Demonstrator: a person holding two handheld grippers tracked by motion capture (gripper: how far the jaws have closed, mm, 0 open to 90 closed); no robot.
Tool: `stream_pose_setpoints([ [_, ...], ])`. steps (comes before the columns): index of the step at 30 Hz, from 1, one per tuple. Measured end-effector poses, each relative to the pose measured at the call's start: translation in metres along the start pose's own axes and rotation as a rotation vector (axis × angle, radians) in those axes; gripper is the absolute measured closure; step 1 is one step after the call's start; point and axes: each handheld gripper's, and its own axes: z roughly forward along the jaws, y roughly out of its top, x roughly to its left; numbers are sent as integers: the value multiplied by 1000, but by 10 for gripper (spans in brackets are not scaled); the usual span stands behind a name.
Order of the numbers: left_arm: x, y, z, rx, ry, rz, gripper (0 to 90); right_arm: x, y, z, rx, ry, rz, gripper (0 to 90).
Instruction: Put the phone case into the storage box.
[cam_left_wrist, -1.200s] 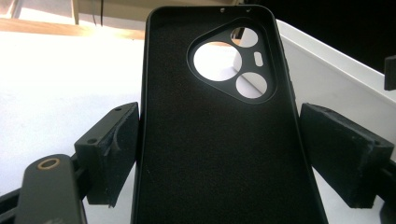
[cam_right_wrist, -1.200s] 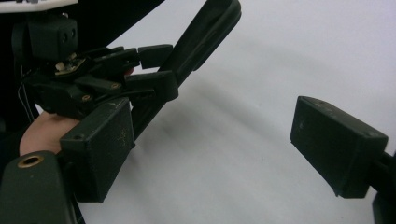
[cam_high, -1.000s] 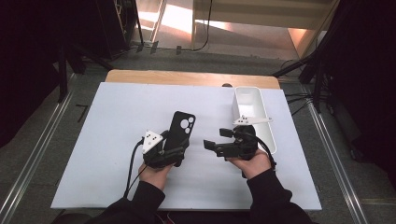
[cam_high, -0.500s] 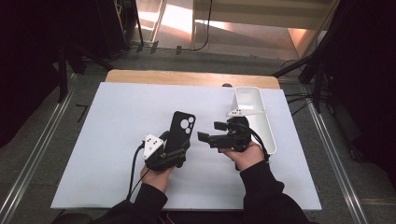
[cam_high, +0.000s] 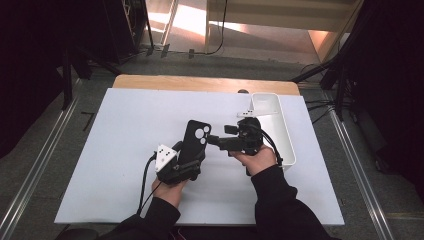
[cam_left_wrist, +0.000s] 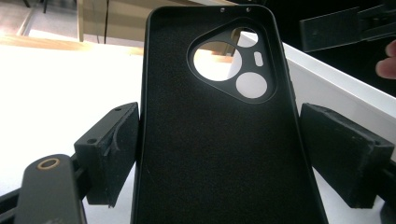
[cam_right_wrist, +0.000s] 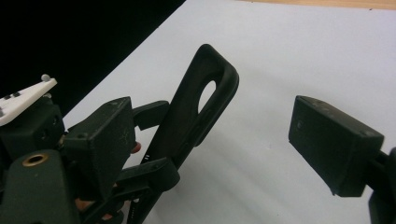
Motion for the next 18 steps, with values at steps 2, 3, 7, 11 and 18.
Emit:
stream_pose_setpoints([
  [2, -1, -1, 0, 3, -1, -2, 148, -2, 1, 2, 4, 3, 9, 157],
  [3, -1, -1, 0, 2, -3, -2, 148, -3, 1, 3, 1, 2, 9, 157],
  [7, -3, -1, 1, -9, -3, 8, 148, -5, 4, 8, 8, 6, 27, 189],
  [11, -3, -1, 0, -8, -4, 4, 147, -7, 5, 12, 21, 18, 55, 216],
  [18, -4, -1, 0, -4, -5, 5, 147, -10, 9, 20, 38, 27, 89, 273],
])
